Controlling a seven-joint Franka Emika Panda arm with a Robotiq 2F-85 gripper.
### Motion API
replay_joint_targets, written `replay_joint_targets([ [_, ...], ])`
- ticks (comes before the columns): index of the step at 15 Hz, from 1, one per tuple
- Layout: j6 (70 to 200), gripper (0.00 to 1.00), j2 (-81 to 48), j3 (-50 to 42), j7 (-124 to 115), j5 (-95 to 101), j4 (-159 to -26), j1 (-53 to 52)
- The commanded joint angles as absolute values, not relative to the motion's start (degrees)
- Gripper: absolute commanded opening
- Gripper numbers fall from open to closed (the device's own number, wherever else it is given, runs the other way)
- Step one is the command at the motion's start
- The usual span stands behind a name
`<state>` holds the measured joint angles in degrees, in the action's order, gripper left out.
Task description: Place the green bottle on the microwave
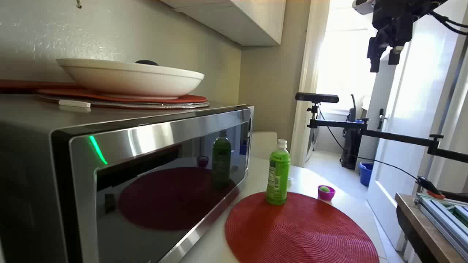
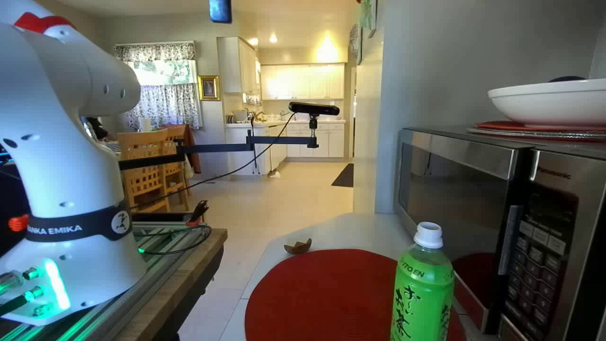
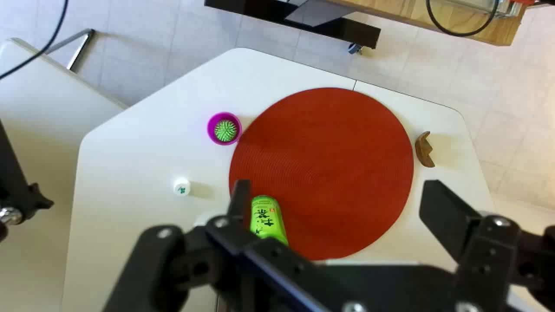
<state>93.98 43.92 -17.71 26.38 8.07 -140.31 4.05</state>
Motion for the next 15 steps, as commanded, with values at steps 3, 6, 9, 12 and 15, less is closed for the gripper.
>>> replay_joint_targets([
  [3, 93.9, 1.0, 43.8, -17.6, 26.5, 8.0, -140.2, 4.2],
  [6, 93.9, 1.0, 43.8, -17.6, 26.5, 8.0, -140.2, 4.2],
  [9, 94.9, 1.0, 43.9, -17.8, 26.6, 8.1, -140.7, 4.2],
  [12, 101.6, 1.0, 45.4, -17.7, 25.9, 8.7, -144.0, 4.7],
  [15, 110.0, 1.0, 46.6, -17.3, 25.5, 9.1, -148.4, 5.1],
])
